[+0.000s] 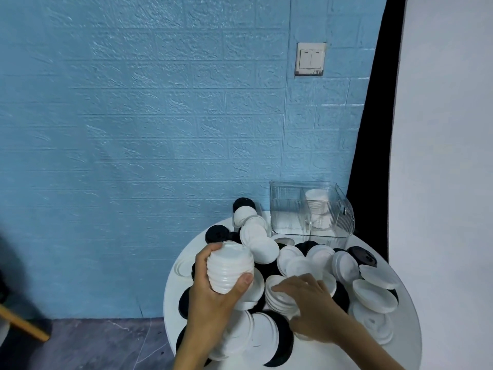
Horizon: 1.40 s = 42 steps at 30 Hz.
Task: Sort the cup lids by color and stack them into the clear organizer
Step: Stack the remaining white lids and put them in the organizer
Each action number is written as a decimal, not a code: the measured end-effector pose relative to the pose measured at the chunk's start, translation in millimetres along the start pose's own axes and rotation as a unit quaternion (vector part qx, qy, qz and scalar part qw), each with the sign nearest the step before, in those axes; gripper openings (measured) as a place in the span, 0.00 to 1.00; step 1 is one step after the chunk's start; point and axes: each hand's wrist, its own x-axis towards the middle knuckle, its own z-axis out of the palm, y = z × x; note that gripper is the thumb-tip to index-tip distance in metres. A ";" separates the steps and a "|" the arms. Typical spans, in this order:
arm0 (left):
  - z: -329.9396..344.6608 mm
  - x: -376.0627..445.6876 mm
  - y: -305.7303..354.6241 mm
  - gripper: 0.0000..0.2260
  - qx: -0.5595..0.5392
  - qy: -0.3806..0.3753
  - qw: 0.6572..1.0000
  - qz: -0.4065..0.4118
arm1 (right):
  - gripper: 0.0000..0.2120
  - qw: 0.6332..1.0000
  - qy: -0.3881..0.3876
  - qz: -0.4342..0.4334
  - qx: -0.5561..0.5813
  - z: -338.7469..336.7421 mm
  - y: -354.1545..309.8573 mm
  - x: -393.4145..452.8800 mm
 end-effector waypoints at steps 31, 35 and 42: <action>11.3 1.6 -11.5 0.30 0.017 -0.013 1.000 0.018 | 0.19 0.817 0.305 0.073 0.485 -11.1 -3.7 21.1; 13.2 1.4 -12.6 0.30 0.032 -0.021 0.999 0.019 | 0.23 0.744 0.309 0.101 0.584 -22.6 -10.0 30.8; 15.0 0.4 -10.6 0.34 0.042 -0.038 0.998 0.014 | 0.11 0.740 0.278 0.152 0.593 -23.8 -18.0 36.6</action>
